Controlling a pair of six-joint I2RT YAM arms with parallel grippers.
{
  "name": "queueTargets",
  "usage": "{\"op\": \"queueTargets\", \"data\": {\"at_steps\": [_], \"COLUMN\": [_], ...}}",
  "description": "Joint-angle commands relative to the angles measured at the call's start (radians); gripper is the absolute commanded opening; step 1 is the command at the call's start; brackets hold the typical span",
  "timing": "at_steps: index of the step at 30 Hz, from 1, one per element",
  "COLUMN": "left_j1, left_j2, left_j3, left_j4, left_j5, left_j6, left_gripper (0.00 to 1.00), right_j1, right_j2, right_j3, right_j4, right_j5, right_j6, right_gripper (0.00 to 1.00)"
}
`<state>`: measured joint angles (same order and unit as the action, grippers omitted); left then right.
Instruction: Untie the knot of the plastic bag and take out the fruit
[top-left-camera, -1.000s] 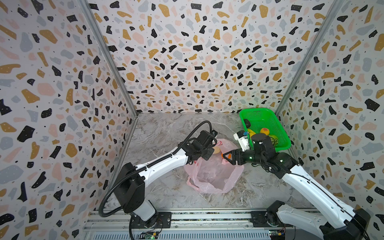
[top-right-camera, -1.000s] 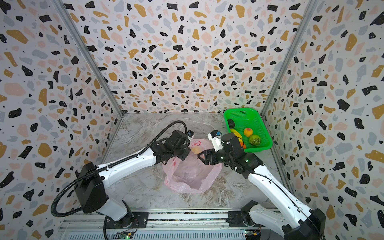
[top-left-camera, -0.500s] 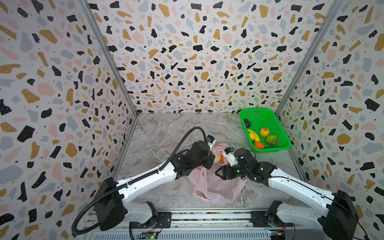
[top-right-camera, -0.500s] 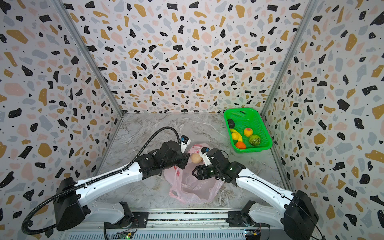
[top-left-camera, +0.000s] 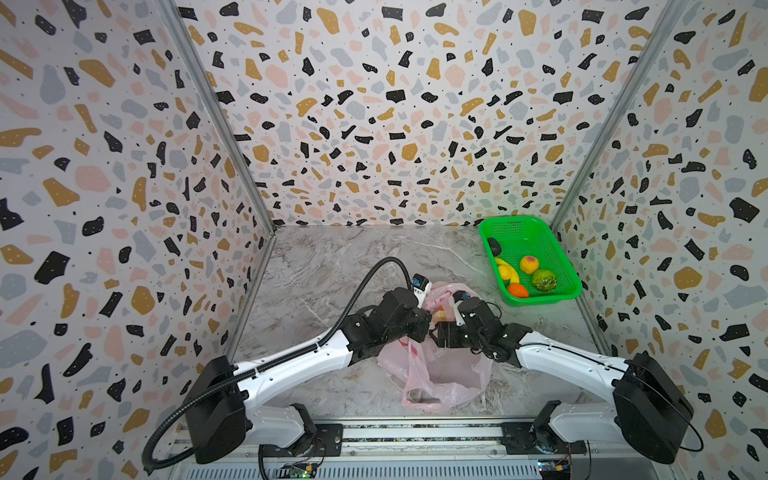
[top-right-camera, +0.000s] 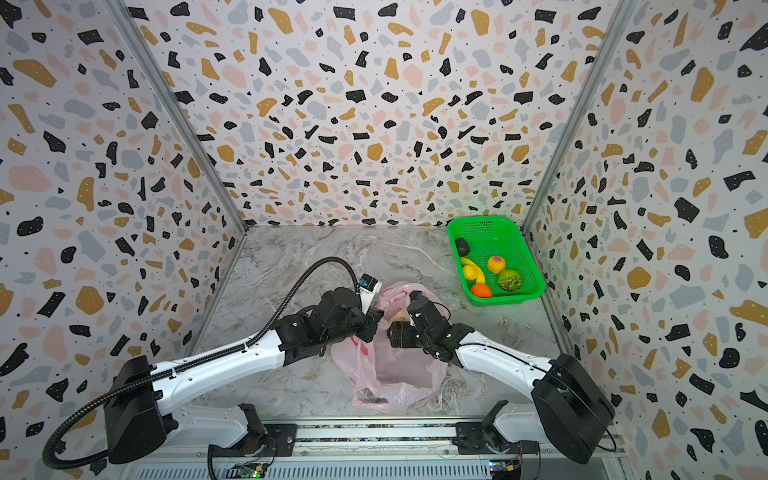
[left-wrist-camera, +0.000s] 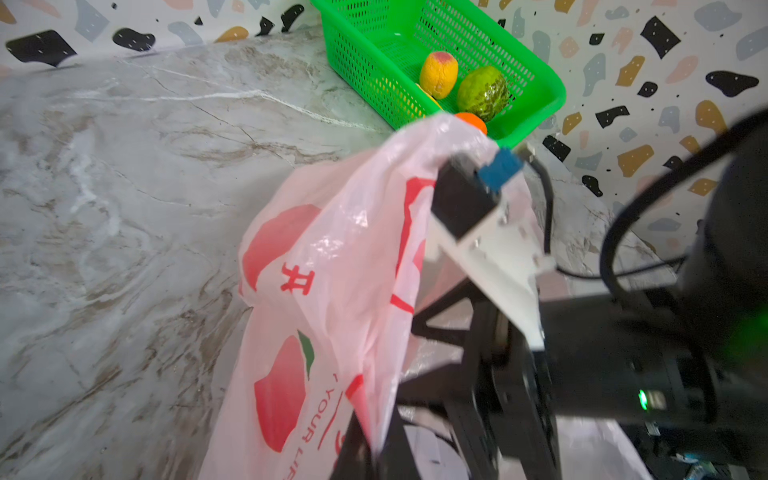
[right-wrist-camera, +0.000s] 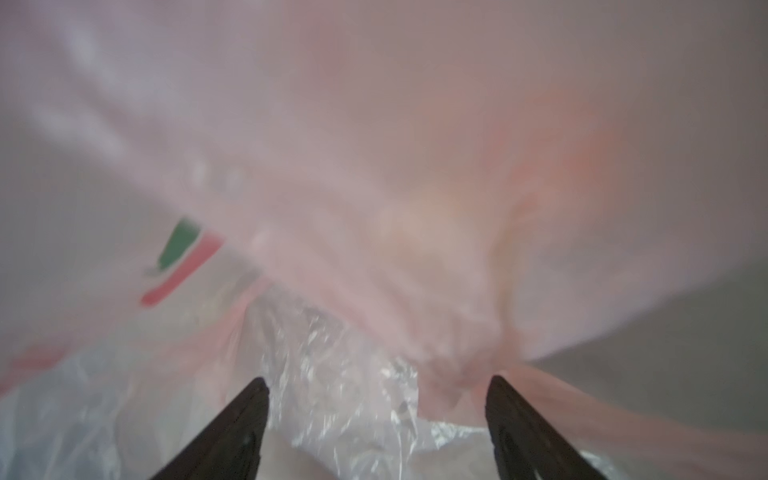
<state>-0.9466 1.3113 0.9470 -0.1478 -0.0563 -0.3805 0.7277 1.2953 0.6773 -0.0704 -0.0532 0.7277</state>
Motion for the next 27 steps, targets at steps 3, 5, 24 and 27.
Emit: {"op": "queueTargets", "data": {"at_steps": [3,5,24,27], "left_j1": [-0.011,-0.013,-0.014,-0.014], "left_j2": [-0.016,-0.018,-0.075,-0.077], "left_j3": [-0.042,-0.065,-0.123,-0.127], "left_j4": [0.051,0.053,0.168,0.19], "left_j5": [0.017,0.01,-0.008,0.011], "left_j6": [-0.008,-0.005,-0.026,-0.022], "left_gripper": [0.0,0.0,0.0,0.0], "right_j1": [-0.052,-0.052,0.087,0.084], "right_j2": [-0.037,-0.034,-0.08,-0.032], "right_j3": [0.045,0.066,0.014,-0.026], "right_j4": [-0.009,-0.037,0.037,0.207], "right_j5": [0.135,0.138,-0.09,-0.09], "right_j6": [0.053,0.047,-0.011,0.002], "right_gripper": [0.84,0.84,0.76,0.76]}}
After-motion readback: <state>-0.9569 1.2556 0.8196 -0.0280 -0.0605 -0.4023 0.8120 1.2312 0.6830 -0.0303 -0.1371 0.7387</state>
